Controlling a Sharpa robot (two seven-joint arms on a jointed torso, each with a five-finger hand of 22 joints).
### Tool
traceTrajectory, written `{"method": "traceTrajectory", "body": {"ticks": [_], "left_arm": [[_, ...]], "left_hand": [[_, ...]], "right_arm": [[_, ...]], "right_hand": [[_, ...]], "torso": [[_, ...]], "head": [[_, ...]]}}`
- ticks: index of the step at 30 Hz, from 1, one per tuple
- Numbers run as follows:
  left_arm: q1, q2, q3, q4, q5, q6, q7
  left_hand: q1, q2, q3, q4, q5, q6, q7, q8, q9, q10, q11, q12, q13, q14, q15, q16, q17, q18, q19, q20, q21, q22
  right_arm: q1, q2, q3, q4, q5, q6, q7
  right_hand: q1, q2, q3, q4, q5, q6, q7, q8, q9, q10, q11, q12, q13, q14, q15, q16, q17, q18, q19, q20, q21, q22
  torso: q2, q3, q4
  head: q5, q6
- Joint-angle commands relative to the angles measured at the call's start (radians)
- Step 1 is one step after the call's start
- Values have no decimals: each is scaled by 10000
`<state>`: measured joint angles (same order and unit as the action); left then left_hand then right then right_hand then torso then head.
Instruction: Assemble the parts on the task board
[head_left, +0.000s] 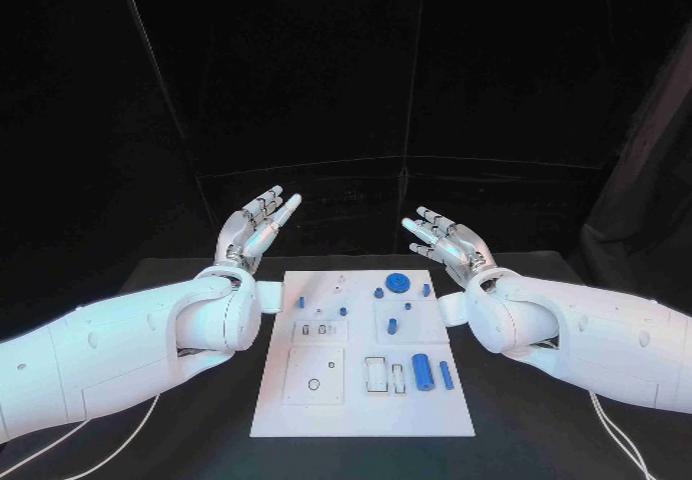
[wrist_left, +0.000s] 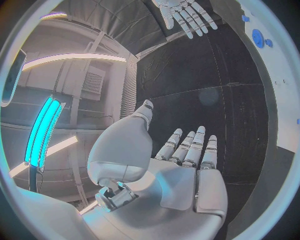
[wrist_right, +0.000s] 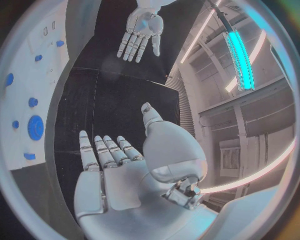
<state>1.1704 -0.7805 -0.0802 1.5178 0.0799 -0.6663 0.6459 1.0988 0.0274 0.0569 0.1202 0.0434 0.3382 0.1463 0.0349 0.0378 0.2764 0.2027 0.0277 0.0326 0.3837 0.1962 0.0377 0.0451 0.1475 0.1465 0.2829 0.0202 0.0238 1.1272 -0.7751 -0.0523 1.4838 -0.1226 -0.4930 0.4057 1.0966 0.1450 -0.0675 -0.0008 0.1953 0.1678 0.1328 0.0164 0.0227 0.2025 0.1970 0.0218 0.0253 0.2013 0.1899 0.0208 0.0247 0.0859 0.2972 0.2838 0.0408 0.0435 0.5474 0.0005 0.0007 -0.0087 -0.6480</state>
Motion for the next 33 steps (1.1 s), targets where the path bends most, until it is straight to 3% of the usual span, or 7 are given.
{"method": "traceTrajectory", "body": {"ticks": [1,4,6,11,17,20,33], "left_arm": [[15,6,9,1,171,384,530],[15,6,9,1,171,384,530],[14,-174,3,-44,305,574,482],[14,-314,-19,51,308,865,488],[12,-555,-39,263,97,1181,494],[10,-678,-44,422,25,1293,491],[-36,-1161,-50,1344,-1006,1796,306]], "left_hand": [[75,0,14,43,36,67,889,40,12,99,4,59,13,94,6,68,16,112,27,56,43,15],[87,17,42,66,37,102,926,45,15,161,43,67,19,172,30,85,28,119,66,71,59,26],[104,30,68,85,36,155,974,51,20,252,93,78,27,319,67,112,48,112,142,84,85,44],[253,108,146,80,32,940,1198,195,105,1239,345,229,117,2352,259,597,309,-42,1276,120,448,256],[484,237,145,-39,45,3799,1169,860,420,5273,236,1101,468,4816,-60,1475,610,247,5418,54,1986,997],[597,280,123,-114,47,4868,1036,1056,486,5858,55,1208,428,5514,-288,1665,661,379,6353,-14,2358,1103],[851,348,52,-355,41,5728,840,1059,360,7000,-231,1209,350,6734,-628,1738,864,373,7613,-376,2502,997]], "right_arm": [[93,16,-31,-80,-854,1524,-552],[123,18,-50,-111,-927,1669,-606],[133,-131,-47,-521,-2258,955,-146],[146,-205,-38,-783,-3635,587,-114],[322,-202,-29,-1034,-5354,711,-423],[443,-176,-25,-1166,-6240,787,-621],[1159,428,-8,-1774,-11993,1726,-3163]], "right_hand": [[1126,83,144,-639,17,939,1321,212,116,1197,357,224,130,1464,287,265,148,155,1085,96,441,221],[1719,67,333,-1102,-6,2512,1474,568,311,3390,577,699,343,3937,399,843,383,419,2820,73,1104,555],[2148,18,488,-1483,11,4130,1372,949,491,5784,339,1259,534,6111,144,1366,537,689,3810,45,1592,748],[2529,-68,777,-2084,21,6648,1043,1281,567,7321,-60,1357,380,7700,-312,1502,419,996,4895,-91,2183,897],[2442,-133,1090,-2567,28,7372,873,1053,437,8157,-292,1016,364,8862,-636,1400,418,995,5610,-420,2627,1003],[2384,-177,1244,-2808,47,7658,798,974,434,8536,-394,878,364,9294,-784,1326,428,984,5883,-580,2862,1085],[2563,-752,1690,-2839,-25,8710,385,865,447,10115,-974,562,405,12061,-1675,2118,1155,954,7267,-1576,5860,2818]], "torso": [[2,1,0],[2,1,0],[6,-28,-11],[69,-26,6],[321,5,28],[420,2,56],[1164,-72,341]], "head": [[3,2],[3,2],[-60,82],[-82,111],[-105,273],[-150,287],[-328,579]]}}
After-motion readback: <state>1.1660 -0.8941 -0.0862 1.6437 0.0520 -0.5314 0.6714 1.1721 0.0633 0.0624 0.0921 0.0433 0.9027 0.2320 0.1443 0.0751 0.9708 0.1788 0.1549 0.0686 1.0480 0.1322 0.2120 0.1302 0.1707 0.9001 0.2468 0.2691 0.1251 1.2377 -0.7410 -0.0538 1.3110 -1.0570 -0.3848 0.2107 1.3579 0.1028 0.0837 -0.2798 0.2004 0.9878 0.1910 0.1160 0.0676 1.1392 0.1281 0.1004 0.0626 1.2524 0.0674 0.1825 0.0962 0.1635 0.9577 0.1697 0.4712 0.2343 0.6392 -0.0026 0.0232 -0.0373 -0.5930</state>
